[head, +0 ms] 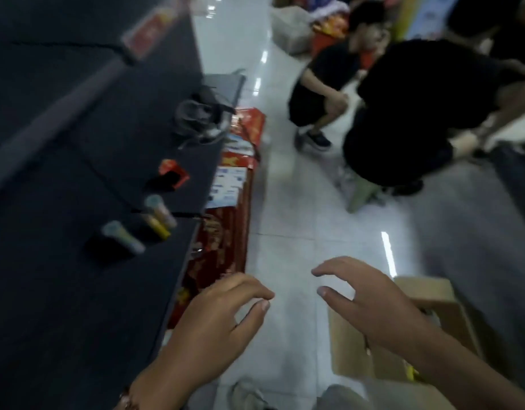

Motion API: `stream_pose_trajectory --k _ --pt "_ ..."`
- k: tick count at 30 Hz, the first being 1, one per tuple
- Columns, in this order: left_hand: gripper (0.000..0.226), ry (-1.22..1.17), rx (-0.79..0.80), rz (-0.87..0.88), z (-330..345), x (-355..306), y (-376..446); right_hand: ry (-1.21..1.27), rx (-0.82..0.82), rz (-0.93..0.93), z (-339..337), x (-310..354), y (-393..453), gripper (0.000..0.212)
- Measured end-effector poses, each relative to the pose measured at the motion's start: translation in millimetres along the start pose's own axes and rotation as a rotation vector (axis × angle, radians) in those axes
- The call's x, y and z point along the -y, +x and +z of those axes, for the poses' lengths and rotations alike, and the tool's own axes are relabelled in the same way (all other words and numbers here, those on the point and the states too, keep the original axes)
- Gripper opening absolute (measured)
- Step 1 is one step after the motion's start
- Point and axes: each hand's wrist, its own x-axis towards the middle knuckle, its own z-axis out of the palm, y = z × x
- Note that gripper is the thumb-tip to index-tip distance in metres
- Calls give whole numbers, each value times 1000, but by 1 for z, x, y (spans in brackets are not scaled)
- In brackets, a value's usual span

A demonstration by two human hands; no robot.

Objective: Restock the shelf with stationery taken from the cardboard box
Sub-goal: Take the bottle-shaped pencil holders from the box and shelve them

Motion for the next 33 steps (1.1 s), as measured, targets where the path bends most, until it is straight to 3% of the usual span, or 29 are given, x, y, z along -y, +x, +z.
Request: stream_pose_trajectory --k 4,10,17,28,33 --pt "27 51 231 157 78 -52 32 59 -94 280 -27 -71 -96 23" --pt "27 159 522 400 213 -172 73 115 -278 542 -66 -165 -249 25" --pt "34 165 671 513 363 -306 73 156 -276 694 -107 -272 -392 27" --pt "30 266 827 468 477 -356 98 211 -225 779 -133 -374 -433 29" --pt "29 287 786 483 506 -369 150 168 -178 816 -163 -416 -422 33"
